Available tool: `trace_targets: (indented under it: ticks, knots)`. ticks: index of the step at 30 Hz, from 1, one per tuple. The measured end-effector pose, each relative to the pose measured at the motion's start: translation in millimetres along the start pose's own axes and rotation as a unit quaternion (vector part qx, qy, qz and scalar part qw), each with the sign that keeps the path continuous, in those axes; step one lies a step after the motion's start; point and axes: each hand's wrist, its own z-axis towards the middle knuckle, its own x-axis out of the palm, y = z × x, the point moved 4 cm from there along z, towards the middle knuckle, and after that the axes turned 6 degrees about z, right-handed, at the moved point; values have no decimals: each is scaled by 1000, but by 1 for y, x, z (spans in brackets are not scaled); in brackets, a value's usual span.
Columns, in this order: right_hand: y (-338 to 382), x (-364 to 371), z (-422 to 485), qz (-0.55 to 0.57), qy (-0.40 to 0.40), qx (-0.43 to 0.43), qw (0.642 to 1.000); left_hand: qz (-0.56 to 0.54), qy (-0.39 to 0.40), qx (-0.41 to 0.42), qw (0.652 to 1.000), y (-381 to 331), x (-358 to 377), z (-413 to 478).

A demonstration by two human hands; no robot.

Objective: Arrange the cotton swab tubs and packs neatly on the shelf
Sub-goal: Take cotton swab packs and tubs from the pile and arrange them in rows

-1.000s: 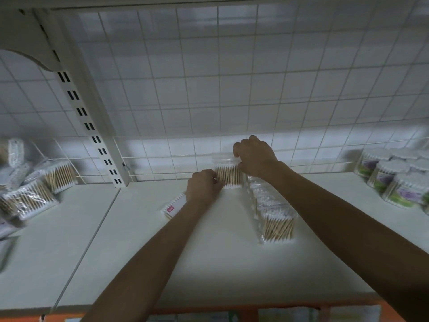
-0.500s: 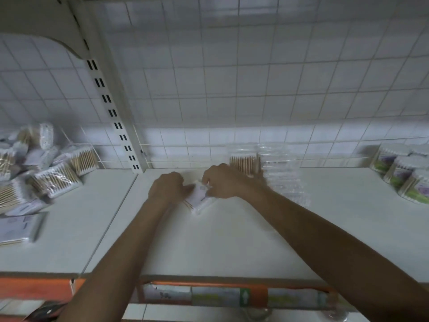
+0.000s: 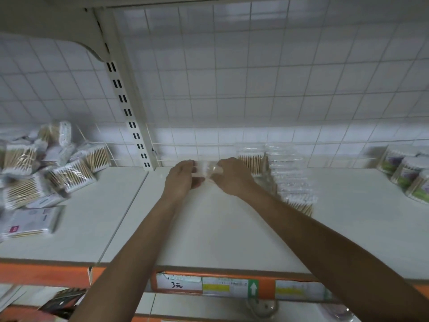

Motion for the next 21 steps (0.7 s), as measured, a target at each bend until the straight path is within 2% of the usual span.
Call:
trace_targets:
  ticks: [3,5,7,10,14,17,19,21]
  knots:
    - [-9,-17,3,124,-31,55,990,31,11,28,999,-1,9,-2]
    - [-13,-23,2,219,-41,81,972,72,50,39,995,0,17,-2]
    - [-17,-29,-2,291,-36,91,952,63,101,55,991,-1,26,-3]
    - [-23,-43,-7,227,-17,63,972,67,99,90,989,-6,37,-1]
    - [-40,-63,-6,183,-65,33,980,204,69,143,966,-9,53,1]
    - [-51,-72,-4,109,-78,14,991,258,70,174,948,-10,68,1]
    - [-57,-76,-4,52,-70,4,996,268,59,184,944,-11,75,1]
    - [-63,-75,-2,19,-58,3,998,242,47,171,954,-9,81,3]
